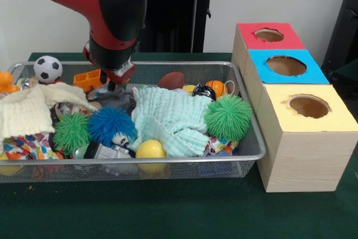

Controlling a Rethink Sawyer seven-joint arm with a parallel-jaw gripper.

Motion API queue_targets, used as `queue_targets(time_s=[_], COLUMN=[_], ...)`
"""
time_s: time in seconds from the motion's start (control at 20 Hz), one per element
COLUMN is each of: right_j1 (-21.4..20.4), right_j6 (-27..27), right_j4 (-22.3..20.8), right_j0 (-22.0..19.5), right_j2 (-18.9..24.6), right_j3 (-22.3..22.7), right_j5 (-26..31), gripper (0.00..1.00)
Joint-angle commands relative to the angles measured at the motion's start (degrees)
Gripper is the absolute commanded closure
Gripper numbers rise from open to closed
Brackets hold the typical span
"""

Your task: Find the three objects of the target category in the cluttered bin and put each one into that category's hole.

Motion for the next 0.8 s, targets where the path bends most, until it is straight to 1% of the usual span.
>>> queue_targets(time_s=[0.05,0.3,0.5,0.65,0.8], right_j1=[3.30,2.96,2.45,2.07,1.69], right_j6=[4.46,4.63,4.72,4.64,5.13], right_j4=[-1.54,-1.57,-1.50,-1.50,-0.86], right_j0=[0.21,0.33,0.66,0.68,0.42], right_j2=[-0.40,-0.50,-0.11,0.12,0.68], right_j3=[3.73,2.52,2.66,2.83,2.89], right_j5=[16.49,19.05,19.62,19.36,17.14], gripper=[1.00,1.00,1.00,1.00,1.00])
